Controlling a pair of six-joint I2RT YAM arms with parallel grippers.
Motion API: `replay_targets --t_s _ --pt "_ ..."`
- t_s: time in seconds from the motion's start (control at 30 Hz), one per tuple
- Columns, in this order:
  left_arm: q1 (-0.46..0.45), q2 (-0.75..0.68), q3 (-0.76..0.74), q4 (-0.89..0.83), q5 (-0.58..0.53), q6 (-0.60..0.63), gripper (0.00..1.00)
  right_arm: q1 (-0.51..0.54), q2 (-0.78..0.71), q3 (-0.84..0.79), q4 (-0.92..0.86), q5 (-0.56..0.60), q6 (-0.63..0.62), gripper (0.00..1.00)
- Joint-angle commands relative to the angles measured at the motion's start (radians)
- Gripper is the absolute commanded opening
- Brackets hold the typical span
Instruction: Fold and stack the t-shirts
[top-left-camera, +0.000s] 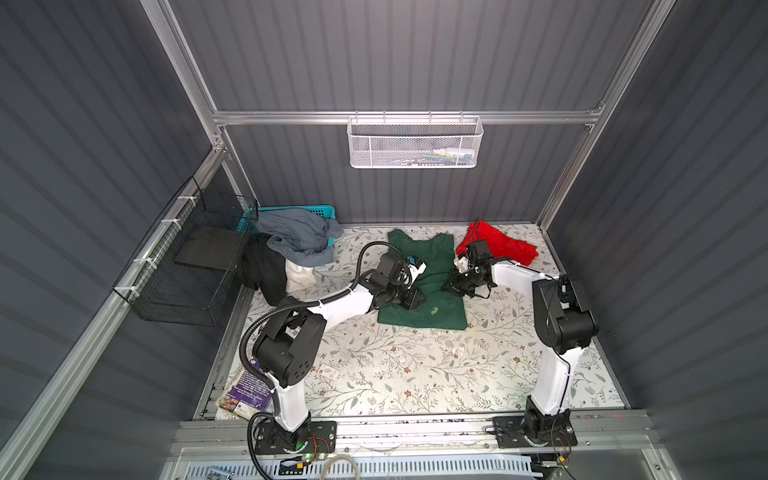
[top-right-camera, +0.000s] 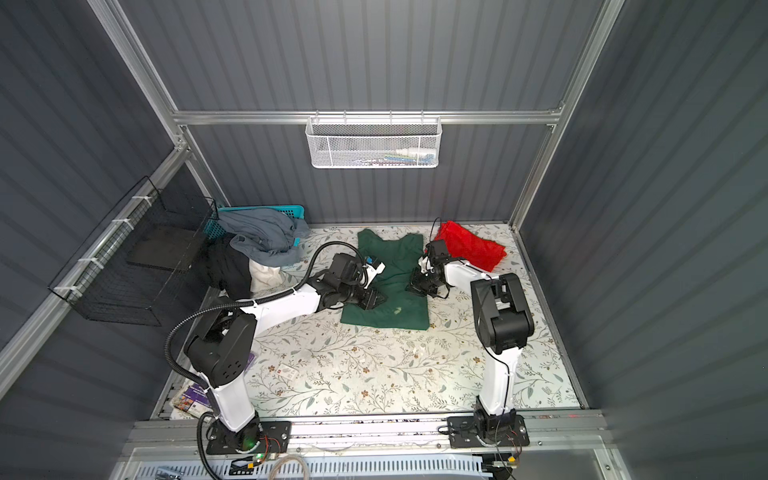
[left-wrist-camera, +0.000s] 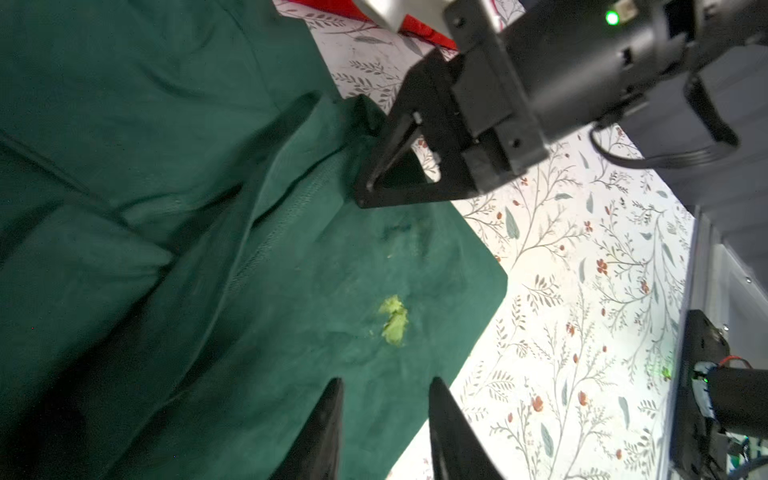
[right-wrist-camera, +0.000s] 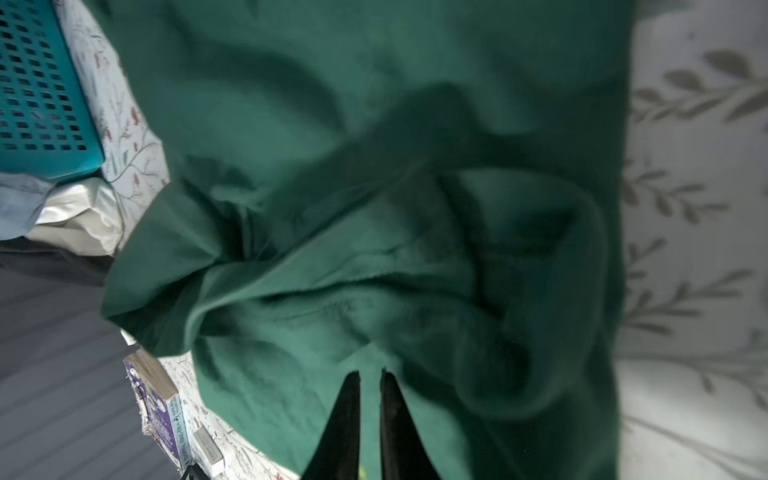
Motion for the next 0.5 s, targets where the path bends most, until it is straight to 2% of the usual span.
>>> replay_targets --t_s 0.0,0.33,0.47 --pt "-0.014 0.042 0.003 0.004 0.052 0.011 0.36 0.000 0.034 0.055 0.001 0.010 -0.006 0.12" --pt "-0.018 0.148 0.079 -0.056 -0.013 0.024 0.36 -0.018 0.149 0.221 -0.022 0.045 -0.017 0.11" --pt "-0.018 0.197 0.116 -0.067 -0.079 0.036 0.36 -0.026 0.185 0.275 -0.025 0.038 -0.016 0.10"
